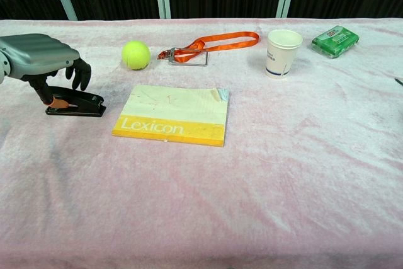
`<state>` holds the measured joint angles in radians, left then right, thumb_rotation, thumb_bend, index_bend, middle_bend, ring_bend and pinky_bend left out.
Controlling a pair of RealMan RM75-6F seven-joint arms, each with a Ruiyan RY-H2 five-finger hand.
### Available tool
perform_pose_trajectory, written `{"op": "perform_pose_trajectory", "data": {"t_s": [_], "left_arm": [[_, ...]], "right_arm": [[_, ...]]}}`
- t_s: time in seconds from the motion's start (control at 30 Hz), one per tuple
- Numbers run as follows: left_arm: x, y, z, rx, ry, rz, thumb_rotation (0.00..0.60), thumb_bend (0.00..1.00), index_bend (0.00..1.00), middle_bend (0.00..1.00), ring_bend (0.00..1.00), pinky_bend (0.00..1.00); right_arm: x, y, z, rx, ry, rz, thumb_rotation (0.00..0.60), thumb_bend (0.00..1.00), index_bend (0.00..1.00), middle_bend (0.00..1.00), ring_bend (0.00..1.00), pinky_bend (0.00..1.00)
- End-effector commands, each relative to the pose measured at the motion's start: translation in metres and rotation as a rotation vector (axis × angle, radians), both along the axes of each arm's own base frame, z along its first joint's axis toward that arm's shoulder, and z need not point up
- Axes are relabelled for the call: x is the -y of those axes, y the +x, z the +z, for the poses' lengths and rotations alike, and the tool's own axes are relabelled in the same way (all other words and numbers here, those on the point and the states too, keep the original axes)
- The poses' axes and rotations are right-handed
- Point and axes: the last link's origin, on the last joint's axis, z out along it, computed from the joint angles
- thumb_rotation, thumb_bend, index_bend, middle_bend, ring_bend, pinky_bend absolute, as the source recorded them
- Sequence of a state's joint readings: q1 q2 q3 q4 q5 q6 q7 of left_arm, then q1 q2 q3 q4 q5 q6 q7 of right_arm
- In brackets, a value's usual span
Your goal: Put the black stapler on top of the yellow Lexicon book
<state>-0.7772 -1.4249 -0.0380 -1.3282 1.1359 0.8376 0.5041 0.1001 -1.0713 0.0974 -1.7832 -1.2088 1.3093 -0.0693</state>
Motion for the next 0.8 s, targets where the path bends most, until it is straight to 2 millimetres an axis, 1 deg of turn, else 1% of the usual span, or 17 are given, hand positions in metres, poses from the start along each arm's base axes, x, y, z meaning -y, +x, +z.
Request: {"op": "perform_pose_trajectory", "data": {"t_s": [0.03,0.8], "left_arm": [[-0.0001,-0.0003,-0.0002,-0.002,0.001,0.000,0.600,0.26,0.42,0.44,0.33,0.42],[-0.0019,-0.0020,0.0017,-0.005,0.005,0.019,0.600,0.27,0.42,0.45,0.35,0.44]], "right_arm": [[-0.0002,-0.0001,-0.0001,0.000,0.002,-0.001,0.600,0.26,0.17,0.06,0.19,0.21],[-0.0006,0.0000,-0.0008,-0.004,0.006,0.002,0.600,0.26,0.17,0.06,0.19,0.21]]}}
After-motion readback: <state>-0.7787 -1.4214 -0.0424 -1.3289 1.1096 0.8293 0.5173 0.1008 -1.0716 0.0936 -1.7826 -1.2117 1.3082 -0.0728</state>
